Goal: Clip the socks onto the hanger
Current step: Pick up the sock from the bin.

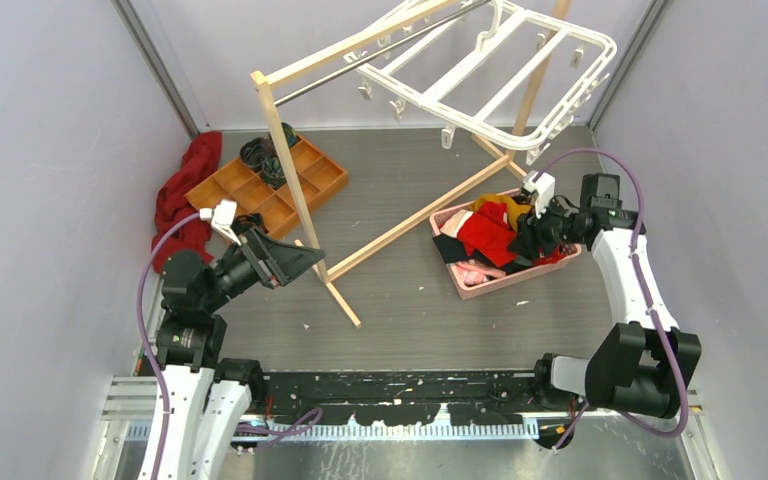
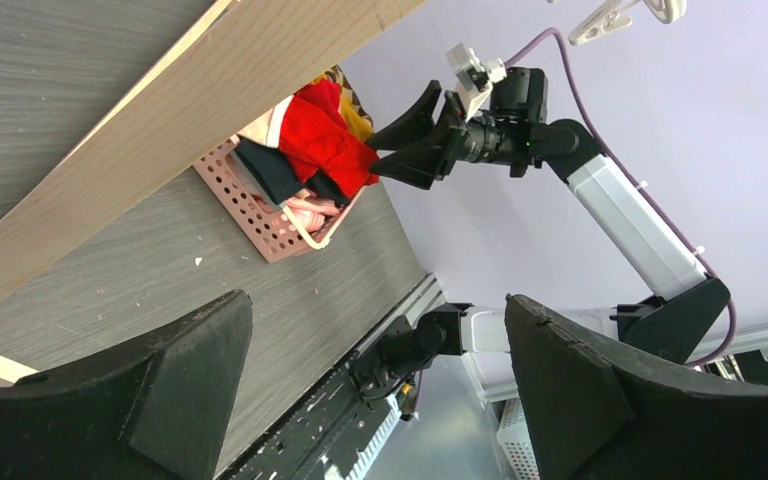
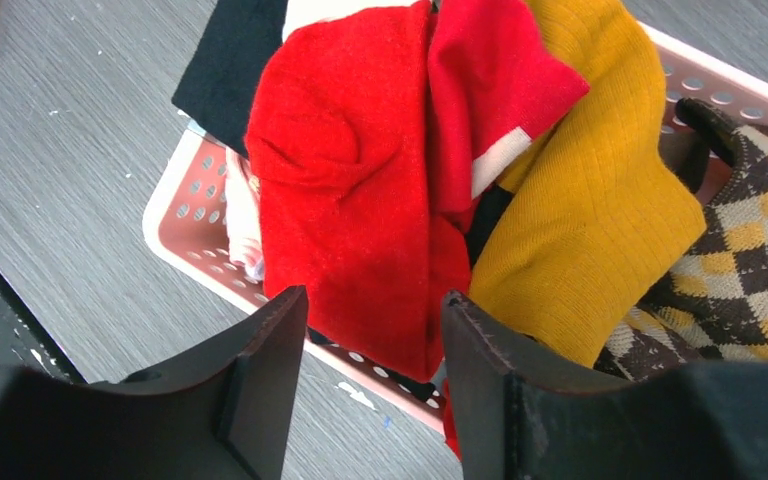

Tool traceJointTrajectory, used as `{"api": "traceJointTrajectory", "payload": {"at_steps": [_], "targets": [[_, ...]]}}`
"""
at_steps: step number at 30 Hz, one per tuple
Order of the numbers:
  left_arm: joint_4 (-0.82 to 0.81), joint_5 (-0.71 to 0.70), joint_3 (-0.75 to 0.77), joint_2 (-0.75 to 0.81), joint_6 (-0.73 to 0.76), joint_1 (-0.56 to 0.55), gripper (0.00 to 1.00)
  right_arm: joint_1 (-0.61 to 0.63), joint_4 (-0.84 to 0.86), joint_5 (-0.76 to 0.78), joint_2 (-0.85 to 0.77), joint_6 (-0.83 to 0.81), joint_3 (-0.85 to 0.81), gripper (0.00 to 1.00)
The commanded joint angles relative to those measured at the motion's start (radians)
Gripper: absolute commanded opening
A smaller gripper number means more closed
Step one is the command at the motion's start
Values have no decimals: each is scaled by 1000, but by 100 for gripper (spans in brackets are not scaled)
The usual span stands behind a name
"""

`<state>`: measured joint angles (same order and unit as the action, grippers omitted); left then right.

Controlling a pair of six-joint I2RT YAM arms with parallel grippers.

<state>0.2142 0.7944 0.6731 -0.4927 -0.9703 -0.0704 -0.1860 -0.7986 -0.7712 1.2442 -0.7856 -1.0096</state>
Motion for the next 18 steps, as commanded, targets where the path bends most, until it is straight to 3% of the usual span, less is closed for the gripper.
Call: {"api": "traceJointTrajectory", "payload": {"at_steps": [1,7,9,14,18], "targets": [[-81,1,4,11,-21,-3,97,18,9,20,17,-4,10,50],[-81,27,27,16,-19,-4,96,25,-33,-21,-19,39,3,13],[-82,31,39,14,-15,-5,95,23,-36,-25,-47,83,-12,4],[-79,70,67,-23,-3,-24,87,-31,-2,-34,-97,251,-63,1],[-31,60,129,-74,73,-127,87,-80,-55,-65,-120,308,-127,1]]}}
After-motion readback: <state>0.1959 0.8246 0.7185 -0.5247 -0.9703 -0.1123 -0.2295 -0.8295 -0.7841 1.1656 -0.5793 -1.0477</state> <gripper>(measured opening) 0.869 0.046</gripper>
